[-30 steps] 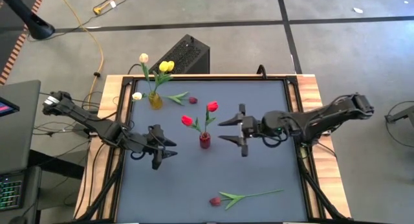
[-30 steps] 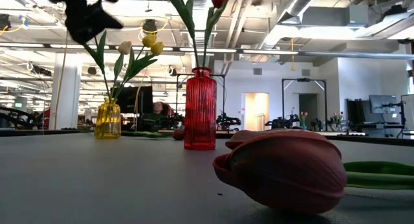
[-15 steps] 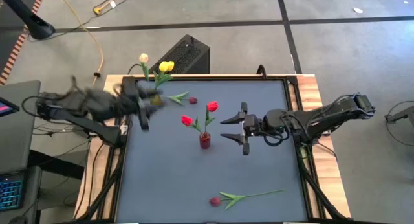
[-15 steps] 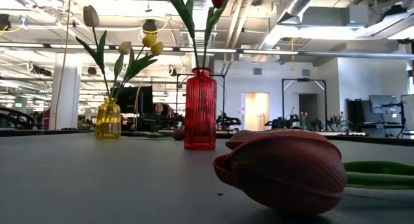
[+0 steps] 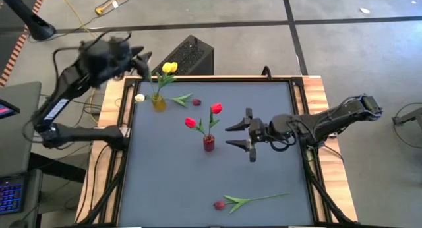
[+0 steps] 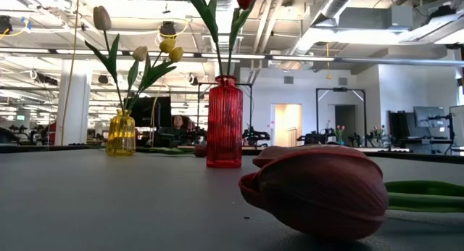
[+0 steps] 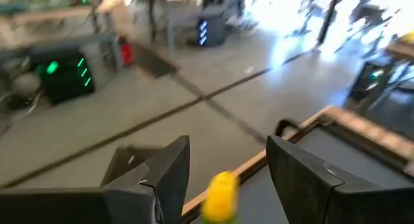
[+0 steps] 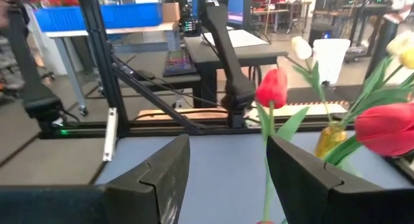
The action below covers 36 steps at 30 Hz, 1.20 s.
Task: Sort flowers into vase by color
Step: Put the top red flower into the red vase
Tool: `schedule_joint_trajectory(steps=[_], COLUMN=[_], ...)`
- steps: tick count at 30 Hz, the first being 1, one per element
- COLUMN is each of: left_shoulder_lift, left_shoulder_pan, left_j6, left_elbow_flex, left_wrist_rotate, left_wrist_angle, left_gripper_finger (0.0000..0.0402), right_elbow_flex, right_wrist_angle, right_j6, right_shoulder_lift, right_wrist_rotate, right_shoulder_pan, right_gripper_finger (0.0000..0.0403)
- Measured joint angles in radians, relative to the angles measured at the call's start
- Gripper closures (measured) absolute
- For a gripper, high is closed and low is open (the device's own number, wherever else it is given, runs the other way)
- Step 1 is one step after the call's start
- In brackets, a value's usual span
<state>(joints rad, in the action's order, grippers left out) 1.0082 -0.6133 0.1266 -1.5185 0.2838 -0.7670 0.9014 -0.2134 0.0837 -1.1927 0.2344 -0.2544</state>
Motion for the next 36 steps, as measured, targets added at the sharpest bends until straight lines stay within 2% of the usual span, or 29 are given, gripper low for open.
schedule_joint_trajectory(steps=[6,10,14,20,29,36], left_shoulder_lift=[0.12,0.211,0.293,0.399,0.541,0.639], left_shoulder_pan=[-0.304,-0.453,-0.54,-0.6,-0.61,-0.63], left_j6=[-0.016,0.016,0.095,0.272,0.296,0.282], left_elbow_flex=[0.002,0.002,0.002,0.002,0.002,0.002], left_wrist_rotate=[-0.154,-0.194,-0.193,-0.172,-0.064,-0.06], left_wrist_angle=[0.025,0.046,0.05,0.055,0.043,-0.028], left_gripper_finger=[0.021,0.021,0.021,0.021,0.021,0.021], right_elbow_flex=[0.0,0.0,0.0,0.0,0.001,0.001], right_wrist_angle=[0.003,0.006,0.017,0.036,0.032,0.04], right_j6=[0.109,0.18,0.261,0.338,0.388,0.425], right_shoulder_lift=[0.0,0.0,0.0,-0.007,-0.038,-0.068], right_wrist_rotate=[0.0,0.0,0.016,0.037,0.036,0.021], right_shoulder_pan=[-0.035,-0.07,-0.104,-0.151,-0.177,-0.185], right_gripper_finger=[0.017,0.0171,0.0171,0.0171,0.0171,0.0171])
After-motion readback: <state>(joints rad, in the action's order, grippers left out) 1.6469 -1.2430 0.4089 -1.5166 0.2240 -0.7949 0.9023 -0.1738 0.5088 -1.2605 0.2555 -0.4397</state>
